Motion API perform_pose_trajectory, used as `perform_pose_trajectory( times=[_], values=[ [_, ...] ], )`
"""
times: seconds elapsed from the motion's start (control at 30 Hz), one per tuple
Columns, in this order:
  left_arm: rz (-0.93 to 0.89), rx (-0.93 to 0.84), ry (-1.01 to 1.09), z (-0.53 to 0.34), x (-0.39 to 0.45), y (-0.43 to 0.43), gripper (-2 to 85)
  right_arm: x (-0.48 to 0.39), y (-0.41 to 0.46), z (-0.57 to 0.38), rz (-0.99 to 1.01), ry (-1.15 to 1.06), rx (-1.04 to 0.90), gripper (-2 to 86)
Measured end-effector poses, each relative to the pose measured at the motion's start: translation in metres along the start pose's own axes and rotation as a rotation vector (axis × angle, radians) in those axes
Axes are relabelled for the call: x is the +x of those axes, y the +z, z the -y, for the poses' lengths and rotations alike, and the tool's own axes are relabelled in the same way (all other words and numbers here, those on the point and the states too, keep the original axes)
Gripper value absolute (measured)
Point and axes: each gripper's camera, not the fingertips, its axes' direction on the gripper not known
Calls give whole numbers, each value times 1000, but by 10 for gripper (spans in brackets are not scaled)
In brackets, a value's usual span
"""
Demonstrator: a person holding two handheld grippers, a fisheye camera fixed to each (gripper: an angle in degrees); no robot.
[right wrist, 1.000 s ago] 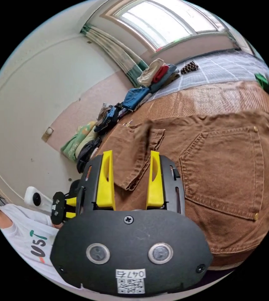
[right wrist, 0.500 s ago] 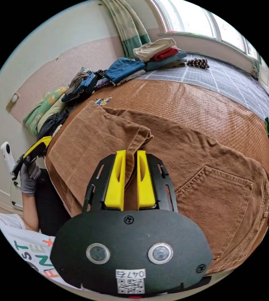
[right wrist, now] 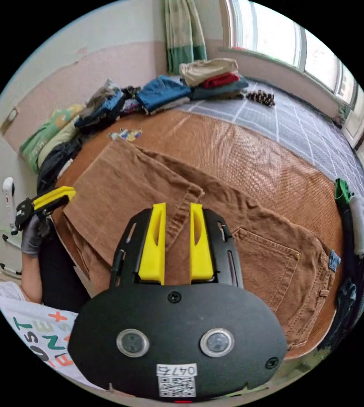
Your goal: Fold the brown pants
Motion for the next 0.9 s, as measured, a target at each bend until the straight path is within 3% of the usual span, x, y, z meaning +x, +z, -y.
perform_pose_trajectory(
  times=[0.07, 0.2, 0.37, 0.43, 0.47, 0.57, 0.73, 0.9],
  values=[
    [-58, 59, -12, -12, -4, -10, 46, -43, -30, 17, 47, -118, 119, 16],
    [-184, 211, 25, -22, 1, -30, 36, -169, -15, 106, 176, -453, 99, 2],
    [-120, 6, 31, -34, 1, 28, 13, -256, 79, 187, -66, -564, 1, -5],
    [-142, 3, 13, -44, -6, 42, 2, -252, 162, 197, -48, -547, -205, -5],
    [-148, 13, 3, -50, -10, 45, -4, -247, 157, 194, -24, -535, -135, -5],
    [-181, 11, -14, -62, -18, 51, -9, -229, 132, 188, 18, -440, -166, -7],
    [-218, 36, -36, -86, -22, 52, -10, -213, 10, 54, 93, -432, 15, -11],
    [-183, 13, -31, -103, -11, 65, -10, -167, 15, -47, 144, -396, -52, -5]
  ],
)
